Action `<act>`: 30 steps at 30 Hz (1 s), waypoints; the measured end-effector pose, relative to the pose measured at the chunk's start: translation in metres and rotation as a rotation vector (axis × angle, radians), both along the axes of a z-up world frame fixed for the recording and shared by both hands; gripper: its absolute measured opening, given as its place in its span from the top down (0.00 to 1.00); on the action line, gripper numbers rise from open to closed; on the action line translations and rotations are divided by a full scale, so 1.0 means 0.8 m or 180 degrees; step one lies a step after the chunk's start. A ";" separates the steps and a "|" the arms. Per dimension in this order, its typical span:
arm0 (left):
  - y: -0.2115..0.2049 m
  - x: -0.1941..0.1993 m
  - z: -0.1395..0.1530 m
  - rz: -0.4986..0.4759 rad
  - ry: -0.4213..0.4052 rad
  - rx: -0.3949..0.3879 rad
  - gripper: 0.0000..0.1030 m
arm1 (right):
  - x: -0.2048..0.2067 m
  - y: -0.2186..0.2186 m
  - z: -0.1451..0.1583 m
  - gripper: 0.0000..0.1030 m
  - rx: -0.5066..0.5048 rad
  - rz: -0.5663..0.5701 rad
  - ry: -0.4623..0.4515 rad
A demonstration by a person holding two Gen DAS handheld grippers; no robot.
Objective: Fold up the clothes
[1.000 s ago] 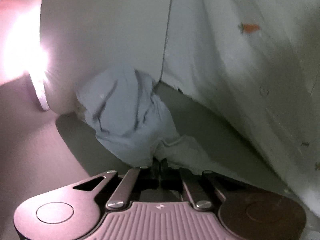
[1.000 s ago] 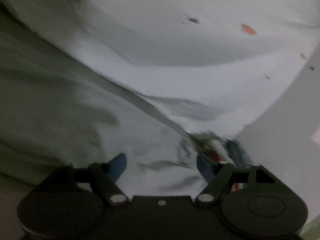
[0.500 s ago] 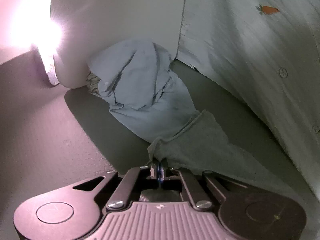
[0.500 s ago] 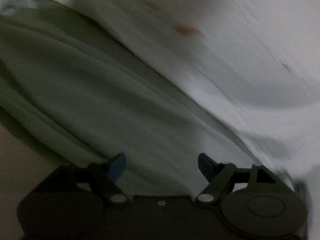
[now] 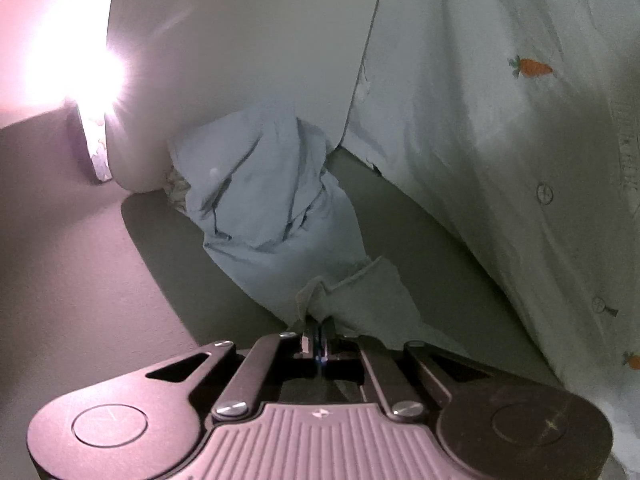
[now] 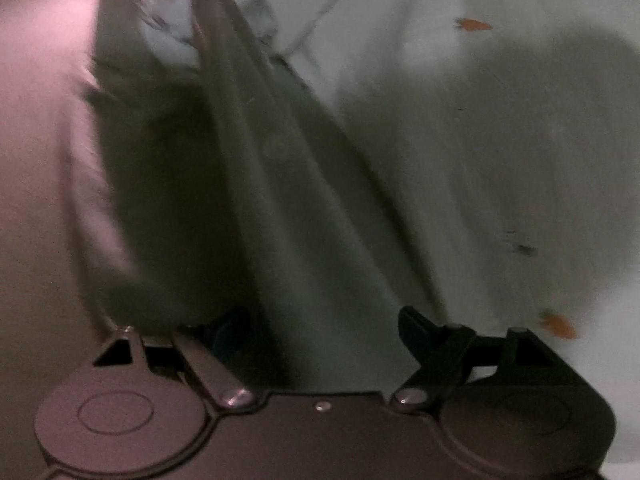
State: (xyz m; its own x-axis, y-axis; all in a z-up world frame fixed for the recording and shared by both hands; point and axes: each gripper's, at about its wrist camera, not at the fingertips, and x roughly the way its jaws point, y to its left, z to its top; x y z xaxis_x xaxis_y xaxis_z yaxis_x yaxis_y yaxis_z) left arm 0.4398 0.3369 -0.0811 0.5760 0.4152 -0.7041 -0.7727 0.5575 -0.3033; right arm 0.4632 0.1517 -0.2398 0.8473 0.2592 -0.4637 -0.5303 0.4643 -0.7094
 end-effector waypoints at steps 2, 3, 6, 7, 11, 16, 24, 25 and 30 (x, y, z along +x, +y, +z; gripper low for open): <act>0.000 0.001 0.002 -0.0005 0.0012 0.0031 0.99 | 0.021 -0.020 -0.002 0.20 -0.0028 -0.0361 -0.0057; 0.001 0.002 0.002 -0.0003 0.0020 0.0034 0.99 | 0.032 -0.035 -0.005 0.20 -0.0087 -0.0554 -0.0089; 0.000 0.008 0.000 -0.0003 0.0062 0.0022 0.99 | 0.064 -0.089 -0.016 0.20 -0.0301 -0.1125 -0.0246; -0.001 0.010 -0.002 -0.0002 0.0077 0.0013 0.99 | 0.073 -0.111 -0.020 0.20 -0.0351 -0.1330 -0.0271; -0.002 0.011 -0.007 0.0014 0.0126 -0.0007 0.99 | 0.103 -0.205 -0.023 0.18 -0.0342 -0.2194 -0.0251; -0.001 0.009 -0.021 0.0083 0.0191 -0.0118 0.99 | 0.082 -0.250 -0.015 0.13 -0.0272 -0.2121 -0.0581; 0.010 0.006 -0.018 0.0161 0.0183 -0.0023 0.99 | 0.081 -0.259 -0.004 0.13 -0.0086 -0.2294 -0.0367; 0.011 0.006 -0.017 0.0166 0.0187 -0.0001 0.99 | 0.087 -0.263 -0.005 0.14 -0.0139 -0.2336 -0.0394; 0.013 0.012 -0.016 0.0148 0.0183 0.0010 0.99 | 0.107 -0.290 -0.011 0.13 -0.0390 -0.2601 -0.0476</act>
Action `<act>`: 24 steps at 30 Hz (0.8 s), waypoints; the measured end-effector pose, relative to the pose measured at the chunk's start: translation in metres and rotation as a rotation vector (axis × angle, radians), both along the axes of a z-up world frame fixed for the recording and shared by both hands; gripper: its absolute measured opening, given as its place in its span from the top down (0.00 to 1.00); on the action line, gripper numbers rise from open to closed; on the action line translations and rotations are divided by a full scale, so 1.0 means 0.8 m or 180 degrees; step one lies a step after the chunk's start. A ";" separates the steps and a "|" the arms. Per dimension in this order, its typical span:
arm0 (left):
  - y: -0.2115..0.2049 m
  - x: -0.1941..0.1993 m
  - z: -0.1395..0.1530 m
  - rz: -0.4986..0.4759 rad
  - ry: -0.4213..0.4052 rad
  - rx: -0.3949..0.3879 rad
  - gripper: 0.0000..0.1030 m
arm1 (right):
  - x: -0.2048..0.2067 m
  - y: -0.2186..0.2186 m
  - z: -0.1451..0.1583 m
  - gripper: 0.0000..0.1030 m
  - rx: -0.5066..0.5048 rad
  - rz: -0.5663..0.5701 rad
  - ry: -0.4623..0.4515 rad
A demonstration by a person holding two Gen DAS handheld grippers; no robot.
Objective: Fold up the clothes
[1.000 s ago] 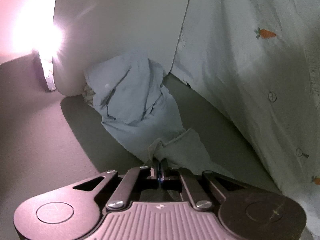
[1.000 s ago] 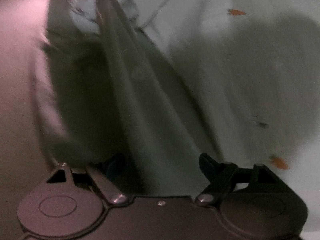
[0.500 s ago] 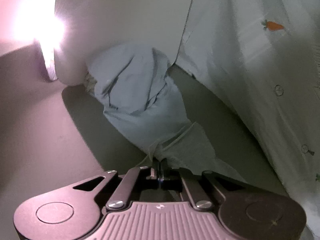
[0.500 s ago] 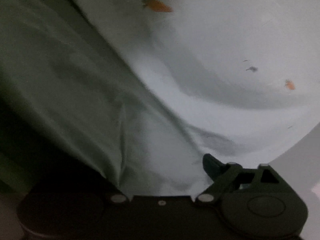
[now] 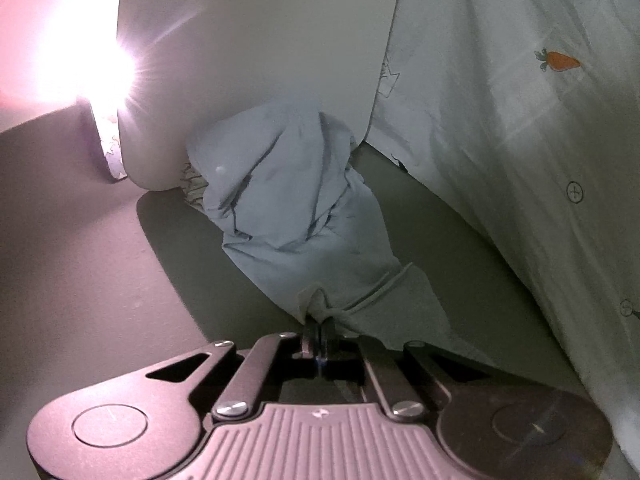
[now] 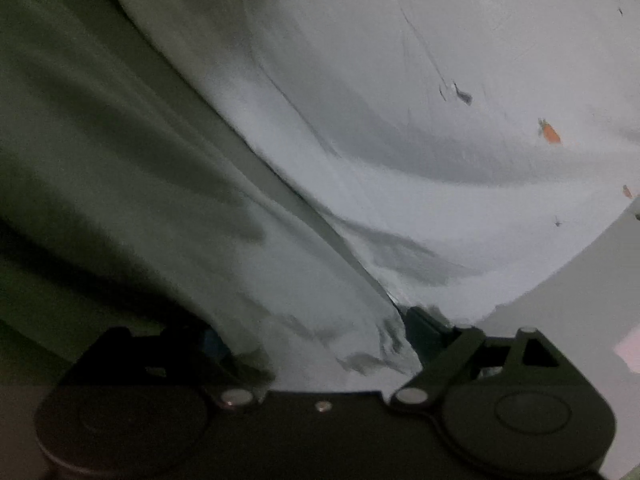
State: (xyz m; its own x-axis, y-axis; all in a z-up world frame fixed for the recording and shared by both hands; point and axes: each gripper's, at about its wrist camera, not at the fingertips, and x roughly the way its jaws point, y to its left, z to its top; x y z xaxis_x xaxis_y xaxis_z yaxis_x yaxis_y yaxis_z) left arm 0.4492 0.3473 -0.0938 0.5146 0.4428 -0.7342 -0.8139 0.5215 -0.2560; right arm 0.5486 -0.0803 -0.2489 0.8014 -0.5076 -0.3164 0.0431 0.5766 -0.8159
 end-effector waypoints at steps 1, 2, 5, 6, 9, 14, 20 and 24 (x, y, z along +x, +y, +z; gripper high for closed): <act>0.000 0.001 -0.001 0.0007 0.0013 0.0006 0.99 | 0.005 -0.007 -0.004 0.14 -0.0098 -0.0111 0.0006; 0.000 0.001 -0.002 0.0010 0.0028 0.0007 0.99 | -0.003 -0.010 -0.007 0.14 -0.0147 -0.0191 0.0008; 0.001 0.001 -0.008 0.0019 0.0066 -0.0028 0.99 | -0.013 -0.029 -0.004 0.13 -0.0185 -0.0355 0.0013; 0.001 0.001 -0.011 0.0034 0.0088 -0.0038 0.99 | -0.015 -0.033 -0.003 0.13 -0.0214 -0.0377 0.0004; 0.002 -0.003 -0.017 0.0077 0.0140 -0.0075 0.99 | -0.033 -0.042 0.008 0.13 -0.0320 -0.0358 -0.0074; 0.000 -0.014 -0.024 0.0081 0.0270 -0.0030 0.99 | -0.064 -0.053 0.025 0.12 -0.0379 -0.0362 -0.0117; -0.004 -0.008 -0.071 -0.0123 0.0676 -0.0055 0.96 | -0.063 -0.075 0.008 0.11 0.0114 -0.0563 0.0499; -0.013 -0.009 -0.083 -0.0251 0.0973 0.0148 0.87 | -0.063 -0.082 0.013 0.11 0.0293 -0.0641 0.0615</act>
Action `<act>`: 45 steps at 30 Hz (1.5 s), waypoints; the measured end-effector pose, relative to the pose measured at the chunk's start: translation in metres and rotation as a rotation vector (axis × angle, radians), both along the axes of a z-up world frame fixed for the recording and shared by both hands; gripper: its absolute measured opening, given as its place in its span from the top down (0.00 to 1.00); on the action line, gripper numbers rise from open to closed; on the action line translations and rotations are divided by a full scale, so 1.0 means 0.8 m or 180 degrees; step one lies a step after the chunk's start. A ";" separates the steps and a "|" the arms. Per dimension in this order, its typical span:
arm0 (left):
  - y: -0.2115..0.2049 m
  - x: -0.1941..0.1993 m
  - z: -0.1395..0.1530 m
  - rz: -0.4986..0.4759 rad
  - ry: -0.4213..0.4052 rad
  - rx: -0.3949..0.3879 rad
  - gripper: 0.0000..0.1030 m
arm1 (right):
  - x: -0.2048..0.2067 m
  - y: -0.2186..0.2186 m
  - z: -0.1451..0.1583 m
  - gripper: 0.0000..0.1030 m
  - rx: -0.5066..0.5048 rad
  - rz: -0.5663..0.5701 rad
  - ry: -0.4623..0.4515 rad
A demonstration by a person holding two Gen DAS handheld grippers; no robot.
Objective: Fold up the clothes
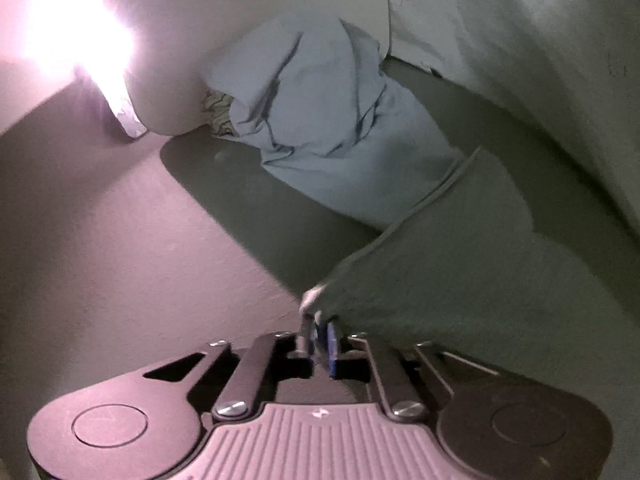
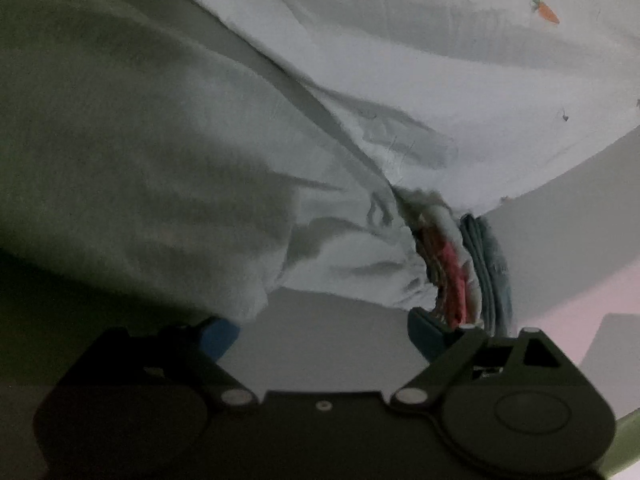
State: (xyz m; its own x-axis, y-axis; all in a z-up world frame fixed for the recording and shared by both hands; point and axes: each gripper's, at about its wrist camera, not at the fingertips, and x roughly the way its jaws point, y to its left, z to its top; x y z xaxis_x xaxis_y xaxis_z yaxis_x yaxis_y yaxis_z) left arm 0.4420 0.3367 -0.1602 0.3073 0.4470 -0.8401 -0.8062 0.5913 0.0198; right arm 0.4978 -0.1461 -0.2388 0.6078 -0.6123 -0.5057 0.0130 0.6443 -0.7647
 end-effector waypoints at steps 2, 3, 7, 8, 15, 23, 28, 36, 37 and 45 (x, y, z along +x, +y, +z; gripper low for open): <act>0.006 -0.002 -0.004 0.0049 0.0116 0.0015 0.81 | -0.006 -0.004 0.004 0.11 0.0201 0.0001 0.0056; 0.010 -0.005 -0.004 0.0071 0.0148 -0.0009 0.72 | -0.011 -0.006 0.008 0.11 0.0400 0.0017 0.0073; 0.015 -0.023 0.020 0.0045 -0.0063 -0.0034 0.56 | -0.028 -0.031 0.040 0.11 0.1357 -0.0050 0.0064; 0.012 -0.025 0.030 -0.0009 -0.0139 -0.0008 0.49 | -0.032 -0.039 0.048 0.11 0.1599 -0.0099 0.0033; -0.077 0.018 0.059 -0.0760 -0.0482 -0.0163 0.23 | -0.039 -0.160 0.063 0.12 0.3118 -0.1217 -0.0697; -0.268 0.115 0.013 -0.1832 -0.0124 -0.0541 0.19 | 0.007 -0.337 0.043 0.12 0.3708 -0.1929 -0.1491; -0.366 0.146 0.005 -0.2181 0.0056 -0.0334 0.19 | 0.051 -0.429 0.027 0.08 0.4130 -0.2177 -0.1852; -0.464 0.165 -0.022 -0.2124 0.0199 -0.0332 0.18 | 0.126 -0.446 0.015 0.69 0.3902 -0.1597 -0.1309; -0.471 0.166 -0.025 -0.2098 0.0227 -0.0298 0.17 | 0.123 -0.444 0.022 0.78 0.3774 -0.1461 -0.1322; -0.476 0.176 -0.032 -0.2082 0.0352 -0.0215 0.08 | 0.079 -0.465 0.018 0.37 0.3153 -0.1280 -0.1158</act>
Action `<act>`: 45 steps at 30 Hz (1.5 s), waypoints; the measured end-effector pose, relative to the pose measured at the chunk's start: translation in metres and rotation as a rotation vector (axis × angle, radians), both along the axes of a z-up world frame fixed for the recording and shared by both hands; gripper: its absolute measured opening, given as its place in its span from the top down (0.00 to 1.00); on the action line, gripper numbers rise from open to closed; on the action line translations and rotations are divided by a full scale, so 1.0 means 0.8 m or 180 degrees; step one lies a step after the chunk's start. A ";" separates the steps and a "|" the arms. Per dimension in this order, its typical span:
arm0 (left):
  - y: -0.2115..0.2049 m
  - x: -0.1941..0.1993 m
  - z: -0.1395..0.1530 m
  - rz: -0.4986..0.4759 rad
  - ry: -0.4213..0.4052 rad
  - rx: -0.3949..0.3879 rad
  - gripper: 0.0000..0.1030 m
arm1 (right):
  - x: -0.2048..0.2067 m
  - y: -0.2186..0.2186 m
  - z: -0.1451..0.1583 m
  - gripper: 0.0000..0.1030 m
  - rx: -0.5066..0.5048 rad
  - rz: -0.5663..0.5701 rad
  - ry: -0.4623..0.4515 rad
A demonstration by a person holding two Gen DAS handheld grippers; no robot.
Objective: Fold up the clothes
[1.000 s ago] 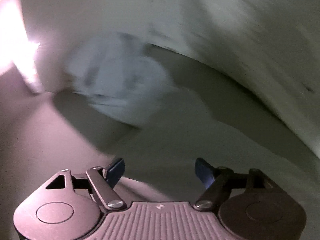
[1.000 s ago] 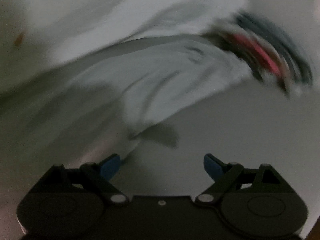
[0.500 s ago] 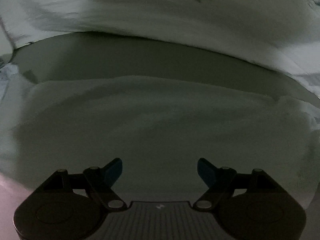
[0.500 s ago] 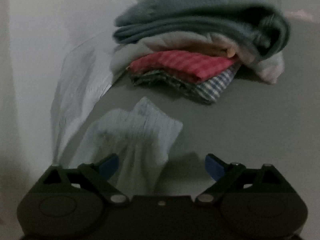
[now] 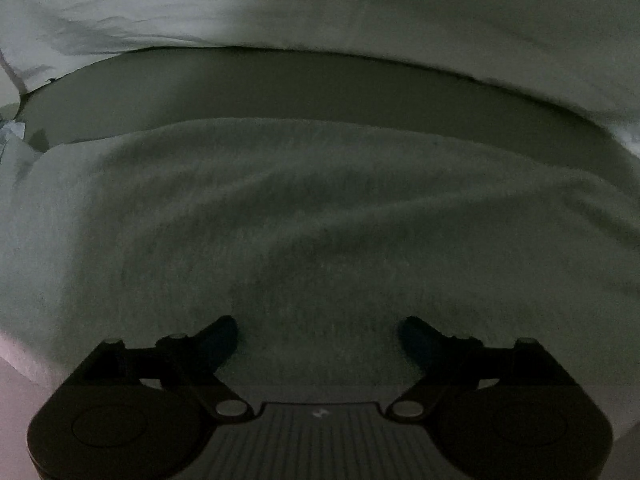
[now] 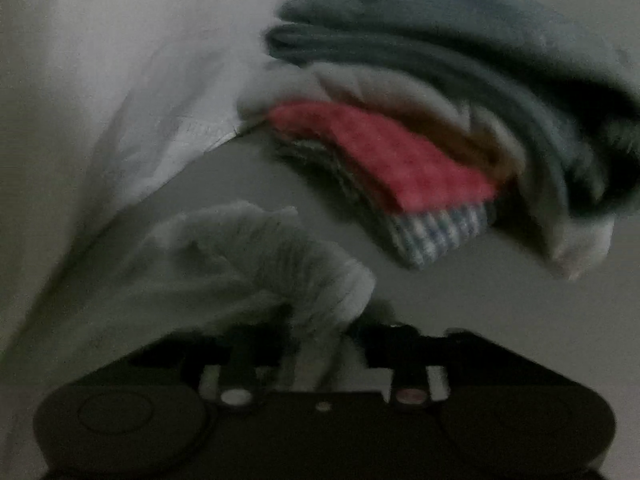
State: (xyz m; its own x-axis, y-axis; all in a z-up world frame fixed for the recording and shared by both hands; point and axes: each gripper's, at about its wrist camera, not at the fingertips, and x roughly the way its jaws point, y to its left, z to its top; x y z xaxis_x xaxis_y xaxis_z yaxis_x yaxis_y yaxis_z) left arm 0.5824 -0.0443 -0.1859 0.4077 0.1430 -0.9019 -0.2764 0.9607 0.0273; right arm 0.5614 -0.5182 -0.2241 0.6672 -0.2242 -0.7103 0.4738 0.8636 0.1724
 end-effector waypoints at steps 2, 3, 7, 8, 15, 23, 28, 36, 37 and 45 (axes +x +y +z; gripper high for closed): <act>0.001 0.001 -0.001 -0.0016 0.0029 -0.0007 0.04 | -0.007 0.015 0.015 0.31 -0.0392 0.0123 -0.0058; 0.001 0.004 -0.004 -0.0021 0.0041 -0.0008 0.03 | -0.009 0.019 0.023 0.29 -0.0527 0.0131 -0.0131; -0.002 0.008 -0.010 -0.0001 0.0055 -0.0001 0.00 | 0.000 0.024 0.041 0.25 -0.0694 0.0343 -0.0452; -0.001 0.009 -0.010 0.0000 0.0058 -0.0006 0.00 | 0.009 0.022 0.039 0.25 -0.0650 0.0442 -0.0495; 0.001 0.011 -0.012 -0.0027 0.0061 -0.0010 0.00 | 0.074 0.040 -0.012 0.49 -0.0746 0.1007 -0.0043; 0.003 0.015 -0.014 -0.0085 0.0057 -0.0011 0.00 | 0.027 0.067 0.039 0.86 -0.1265 0.0723 -0.0325; 0.003 0.013 -0.015 -0.0129 0.0017 -0.0003 0.00 | 0.013 0.040 0.028 0.75 -0.1038 0.0376 -0.0058; 0.003 0.012 -0.018 -0.0215 -0.0019 0.0001 0.00 | 0.023 0.020 0.033 0.34 -0.0837 0.0137 -0.0061; 0.003 0.012 -0.018 -0.0228 -0.0025 0.0001 0.00 | 0.022 0.020 0.039 0.32 -0.0793 0.0143 -0.0141; 0.005 0.007 -0.020 -0.0311 -0.0079 0.0002 0.00 | 0.074 0.043 0.047 0.26 -0.0673 0.0698 -0.0367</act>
